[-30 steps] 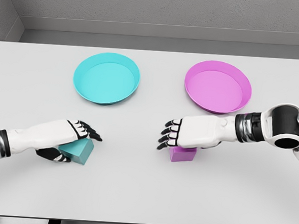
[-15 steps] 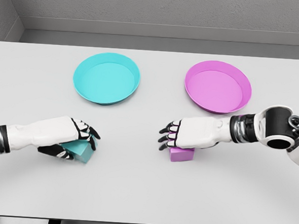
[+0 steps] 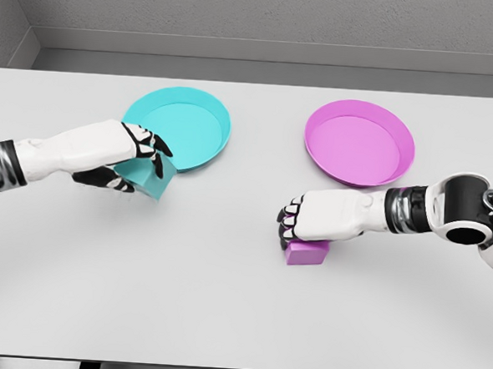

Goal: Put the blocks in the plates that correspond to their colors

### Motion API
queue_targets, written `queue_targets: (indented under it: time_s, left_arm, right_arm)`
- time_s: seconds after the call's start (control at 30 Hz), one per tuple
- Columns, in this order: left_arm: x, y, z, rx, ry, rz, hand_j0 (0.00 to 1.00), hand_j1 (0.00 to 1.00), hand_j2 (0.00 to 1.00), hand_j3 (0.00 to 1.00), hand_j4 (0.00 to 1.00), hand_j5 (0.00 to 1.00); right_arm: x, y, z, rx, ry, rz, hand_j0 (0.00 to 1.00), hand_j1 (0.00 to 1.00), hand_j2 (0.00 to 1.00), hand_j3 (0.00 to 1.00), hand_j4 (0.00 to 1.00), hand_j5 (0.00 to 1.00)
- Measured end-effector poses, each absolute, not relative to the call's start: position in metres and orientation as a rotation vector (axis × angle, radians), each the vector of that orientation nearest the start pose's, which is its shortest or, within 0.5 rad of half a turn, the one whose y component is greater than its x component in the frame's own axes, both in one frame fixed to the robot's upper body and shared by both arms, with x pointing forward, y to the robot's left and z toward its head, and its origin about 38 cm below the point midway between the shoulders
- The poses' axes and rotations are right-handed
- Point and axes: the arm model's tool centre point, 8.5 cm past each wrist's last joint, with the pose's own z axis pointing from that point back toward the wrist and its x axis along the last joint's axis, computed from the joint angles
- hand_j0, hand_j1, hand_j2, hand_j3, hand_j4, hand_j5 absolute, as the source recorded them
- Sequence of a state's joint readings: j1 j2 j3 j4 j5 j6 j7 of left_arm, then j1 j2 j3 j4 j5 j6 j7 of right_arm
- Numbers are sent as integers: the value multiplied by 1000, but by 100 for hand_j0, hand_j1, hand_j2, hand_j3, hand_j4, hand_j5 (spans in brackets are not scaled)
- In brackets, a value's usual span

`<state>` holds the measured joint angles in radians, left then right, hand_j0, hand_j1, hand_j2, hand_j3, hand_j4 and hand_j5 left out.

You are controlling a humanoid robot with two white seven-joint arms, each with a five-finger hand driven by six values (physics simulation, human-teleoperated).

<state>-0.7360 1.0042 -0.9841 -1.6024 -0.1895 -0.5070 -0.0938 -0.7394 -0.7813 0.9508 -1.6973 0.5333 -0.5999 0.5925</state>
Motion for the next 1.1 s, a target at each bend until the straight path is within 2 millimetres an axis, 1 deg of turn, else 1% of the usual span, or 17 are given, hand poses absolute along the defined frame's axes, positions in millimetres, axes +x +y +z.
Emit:
queue_targets:
  time_s: [0.13, 0.2, 0.27, 0.43, 0.53, 0.57, 0.6, 0.63, 0.67, 0.7, 0.77, 0.87, 0.9, 1.0, 1.03, 1.07, 1.1]
  left_arm:
    - [422, 284, 230, 347, -1724, -1836, 48, 48, 48, 48, 48, 48]
    - [435, 284, 240, 394, -1740, -1797, 48, 48, 48, 48, 48, 48]
    - [448, 283, 243, 432, -1737, -1754, 48, 48, 48, 48, 48, 48]
    - [483, 272, 234, 451, -1712, -1672, 48, 48, 48, 48, 48, 48]
    - [501, 265, 221, 449, -1676, -1641, 50, 50, 50, 50, 50, 50]
    - [507, 261, 216, 449, -1664, -1629, 53, 53, 53, 53, 53, 53]
    - [513, 260, 209, 447, -1643, -1613, 65, 65, 65, 65, 65, 65]
    - [517, 260, 202, 449, -1620, -1596, 86, 86, 86, 86, 86, 86]
    - [520, 262, 198, 453, -1605, -1579, 97, 97, 97, 97, 97, 97]
    - [522, 264, 196, 458, -1595, -1565, 100, 100, 100, 100, 100, 100]
    - [525, 272, 197, 475, -1582, -1550, 100, 100, 100, 100, 100, 100]
    - [526, 290, 205, 512, -1573, -1531, 100, 100, 100, 100, 100, 100]
    - [526, 296, 207, 523, -1571, -1527, 100, 100, 100, 100, 100, 100]
    - [523, 317, 210, 553, -1552, -1524, 100, 100, 100, 100, 100, 100]
    - [516, 328, 205, 549, -1541, -1535, 100, 100, 100, 100, 100, 100]
    - [507, 341, 197, 535, -1527, -1554, 100, 100, 100, 100, 100, 100]
    - [499, 354, 193, 528, -1518, -1573, 100, 100, 100, 100, 100, 100]
  right_arm:
    - [378, -194, 178, 220, 1510, -2995, 62, 62, 62, 62, 62, 62]
    - [386, -203, 179, 243, 1521, -3025, 63, 63, 63, 63, 63, 63]
    - [398, -214, 182, 287, 1546, -3053, 63, 63, 63, 63, 63, 63]
    - [424, -244, 197, 396, 1669, -3102, 63, 63, 63, 63, 63, 63]
    - [435, -257, 208, 423, 1775, -3103, 63, 63, 63, 63, 63, 63]
    - [438, -262, 212, 427, 1820, -3100, 63, 63, 63, 63, 63, 63]
    - [441, -266, 217, 440, 1864, -3090, 63, 63, 63, 63, 63, 63]
    - [444, -271, 223, 453, 1909, -3078, 63, 63, 63, 63, 63, 63]
    - [447, -275, 228, 464, 1955, -3066, 63, 63, 63, 63, 63, 63]
    - [451, -281, 234, 479, 2009, -3055, 63, 63, 63, 63, 63, 63]
    - [459, -296, 246, 524, 2118, -3028, 63, 63, 63, 63, 63, 63]
    - [474, -321, 263, 626, 2256, -2995, 63, 63, 63, 63, 63, 63]
    - [480, -327, 269, 656, 2293, -2980, 63, 63, 63, 63, 63, 63]
    - [493, -331, 275, 683, 2385, -2947, 63, 63, 63, 63, 63, 63]
    - [499, -330, 279, 691, 2416, -2927, 63, 63, 63, 63, 63, 63]
    - [504, -330, 282, 697, 2444, -2914, 64, 64, 64, 64, 64, 64]
    - [508, -330, 279, 694, 2473, -2914, 81, 81, 81, 81, 81, 81]
